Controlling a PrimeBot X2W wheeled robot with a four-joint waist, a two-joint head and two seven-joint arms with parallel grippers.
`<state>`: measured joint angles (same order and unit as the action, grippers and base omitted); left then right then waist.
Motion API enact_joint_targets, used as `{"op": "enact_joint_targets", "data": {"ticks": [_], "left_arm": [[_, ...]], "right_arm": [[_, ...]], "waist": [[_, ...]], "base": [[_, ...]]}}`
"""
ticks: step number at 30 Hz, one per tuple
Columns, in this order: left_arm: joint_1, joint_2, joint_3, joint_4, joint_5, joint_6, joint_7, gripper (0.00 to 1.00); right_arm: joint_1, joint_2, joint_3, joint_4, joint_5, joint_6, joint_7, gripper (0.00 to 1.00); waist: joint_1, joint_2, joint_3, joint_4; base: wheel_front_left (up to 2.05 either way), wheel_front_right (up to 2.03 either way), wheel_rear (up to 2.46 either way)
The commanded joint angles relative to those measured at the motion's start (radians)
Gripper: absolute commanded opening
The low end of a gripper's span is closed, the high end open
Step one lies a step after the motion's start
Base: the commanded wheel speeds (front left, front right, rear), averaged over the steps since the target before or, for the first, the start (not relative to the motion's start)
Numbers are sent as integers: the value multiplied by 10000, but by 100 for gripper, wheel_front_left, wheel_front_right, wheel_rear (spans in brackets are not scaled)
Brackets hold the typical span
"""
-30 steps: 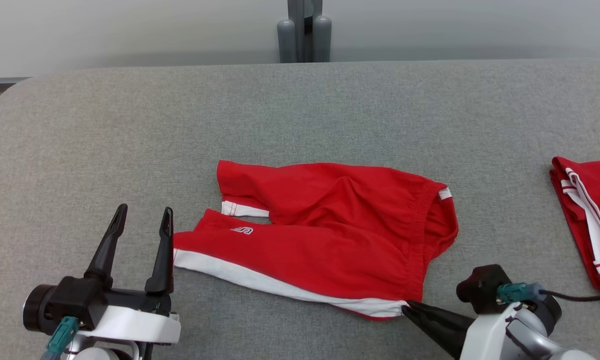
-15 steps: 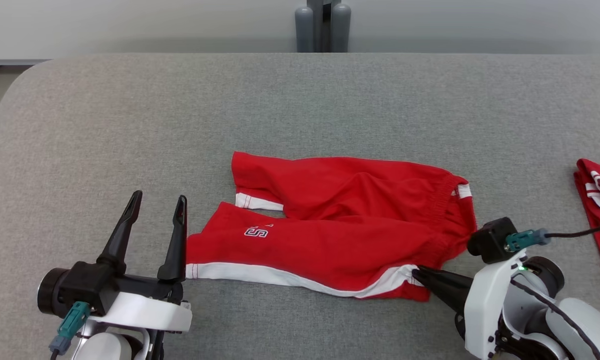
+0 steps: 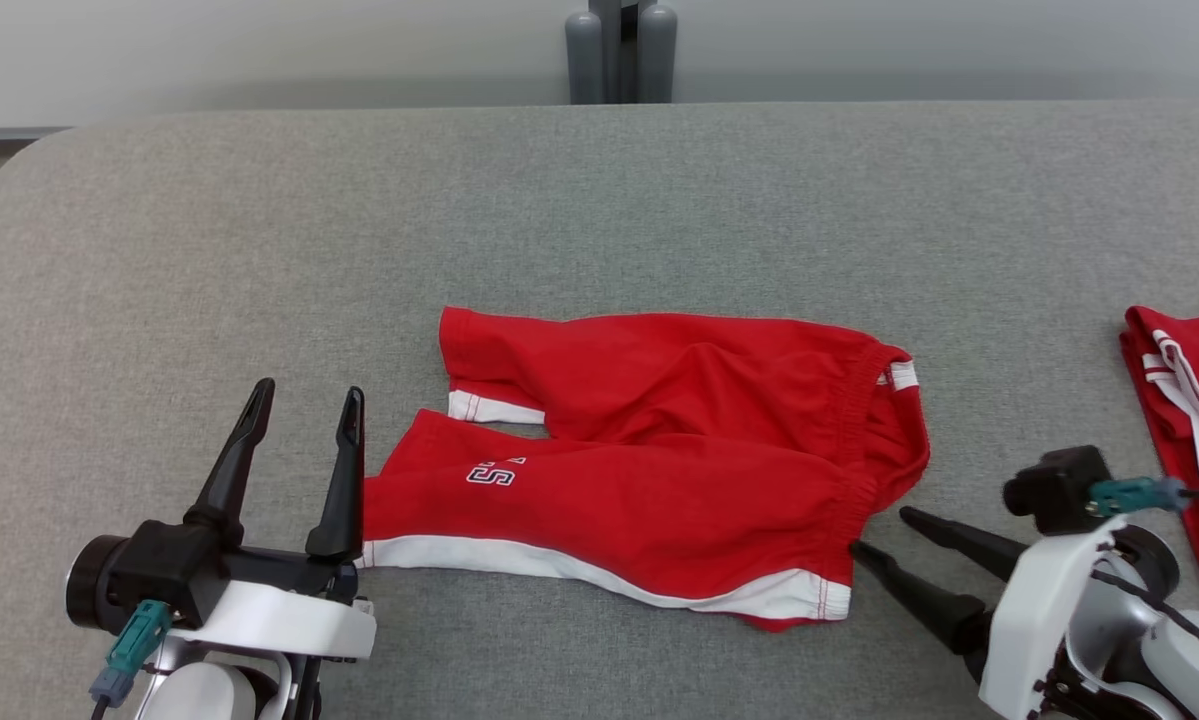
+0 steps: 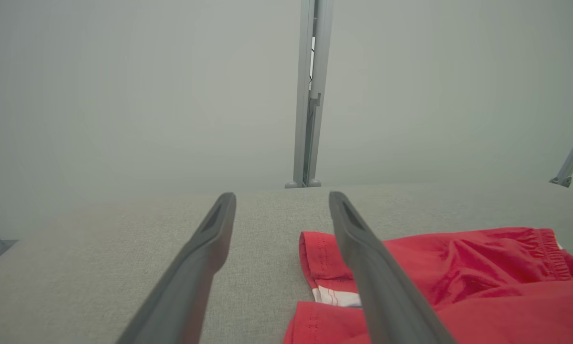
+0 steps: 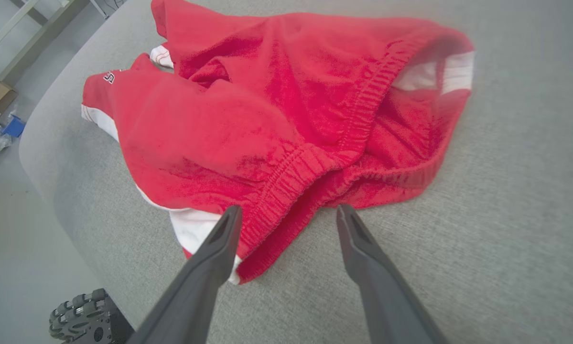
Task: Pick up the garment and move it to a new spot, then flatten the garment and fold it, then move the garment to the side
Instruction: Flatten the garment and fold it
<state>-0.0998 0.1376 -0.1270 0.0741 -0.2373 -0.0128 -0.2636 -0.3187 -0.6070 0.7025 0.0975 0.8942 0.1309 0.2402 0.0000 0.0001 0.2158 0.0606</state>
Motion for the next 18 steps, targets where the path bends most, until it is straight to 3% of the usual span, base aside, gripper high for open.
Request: {"op": "enact_joint_targets", "data": {"ticks": [1,5,9,18], "left_arm": [[-54,35,76,1,69,-40,-23,100],[68,28,181,-10,94,31,-24,100],[185,54,319,-44,87,129,-23,100],[384,219,434,-85,247,395,-23,100]], "right_arm": [[212,-67,-165,-92,46,-4,-283,100],[875,181,-1309,-175,55,-4,-1488,100],[1499,1036,-2680,-47,-528,-3,-2766,100],[2037,2982,-5079,307,-3112,-3,-4470,100]], "waist": [[0,-1,-67,-92],[0,-1,-258,-295],[0,-1,-501,-479],[0,-1,-1083,-715]], "base": [[0,0,0],[0,0,0],[0,0,0],[0,0,0]]}}
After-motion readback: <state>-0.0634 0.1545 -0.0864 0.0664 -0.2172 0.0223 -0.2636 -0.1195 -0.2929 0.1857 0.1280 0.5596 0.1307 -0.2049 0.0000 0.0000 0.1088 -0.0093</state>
